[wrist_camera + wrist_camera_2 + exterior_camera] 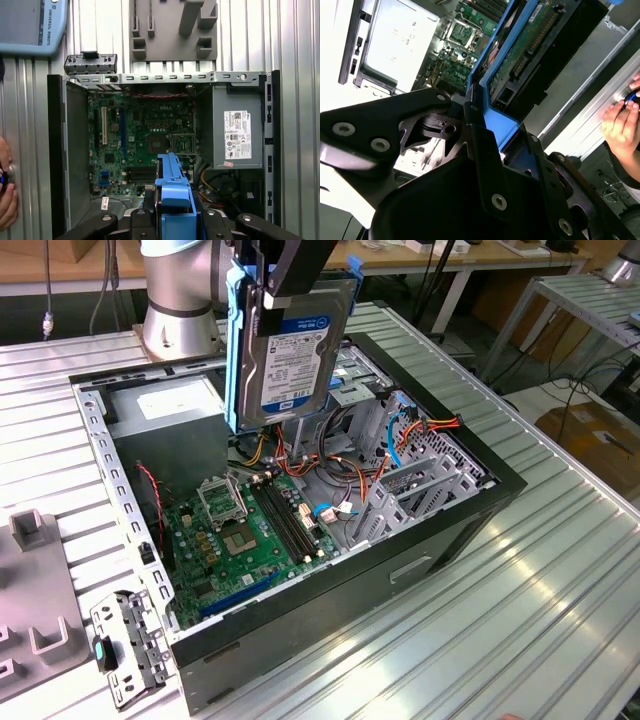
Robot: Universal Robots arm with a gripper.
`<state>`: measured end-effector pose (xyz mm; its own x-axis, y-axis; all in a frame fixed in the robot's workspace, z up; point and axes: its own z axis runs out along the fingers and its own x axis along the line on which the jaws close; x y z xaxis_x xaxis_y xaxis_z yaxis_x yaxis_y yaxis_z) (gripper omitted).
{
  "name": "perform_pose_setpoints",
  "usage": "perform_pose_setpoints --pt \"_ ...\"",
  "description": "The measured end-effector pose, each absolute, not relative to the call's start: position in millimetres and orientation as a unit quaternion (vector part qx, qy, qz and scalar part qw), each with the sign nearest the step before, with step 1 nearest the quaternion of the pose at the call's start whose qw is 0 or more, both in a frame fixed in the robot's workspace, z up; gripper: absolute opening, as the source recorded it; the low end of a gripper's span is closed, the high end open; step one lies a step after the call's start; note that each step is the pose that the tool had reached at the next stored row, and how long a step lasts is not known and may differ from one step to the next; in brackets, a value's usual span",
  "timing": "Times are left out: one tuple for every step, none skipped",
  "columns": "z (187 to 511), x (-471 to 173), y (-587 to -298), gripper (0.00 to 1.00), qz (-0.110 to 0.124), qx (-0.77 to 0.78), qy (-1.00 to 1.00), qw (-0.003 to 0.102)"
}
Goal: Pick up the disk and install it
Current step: 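Insert the disk into the insertion slot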
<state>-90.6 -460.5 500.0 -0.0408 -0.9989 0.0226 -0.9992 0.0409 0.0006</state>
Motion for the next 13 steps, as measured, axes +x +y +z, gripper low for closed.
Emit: perform_pose_setpoints --pt "499.9 -89.0 -460.5 0.37 0.008 0.692 -0.721 0.008" --pt "499.8 -87.1 -460.6 0.37 0.008 0.692 -0.721 0.008" --pt "499.8 -83.7 -460.6 0.37 0.008 0.692 -0.721 0.008" --pt "499.8 -81.6 -460.6 0.37 0.008 0.692 -0.721 0.008" --pt "499.8 -80.2 -460.6 0.37 0.008 0.692 -0.721 0.008" --pt "499.8 -79.9 -460.6 0.37 0.008 0.692 -0.721 0.008" --pt "499.8 -79.9 -460.6 0.37 0.008 0.692 -0.721 0.008" --pt "499.8 -79.8 -460.6 0.37 0.008 0.692 -0.721 0.008" --pt "499.8 -79.8 -460.8 0.37 0.008 0.692 -0.721 0.008" --pt "499.8 -79.7 -461.4 0.37 0.008 0.692 -0.721 0.008" --pt "499.7 -79.7 -463.0 0.37 0.008 0.693 -0.721 0.008" --pt "499.6 -79.7 -466.2 0.37 0.008 0.692 -0.721 0.008" --pt "499.6 -79.8 -468.5 0.37 0.008 0.692 -0.721 0.008"
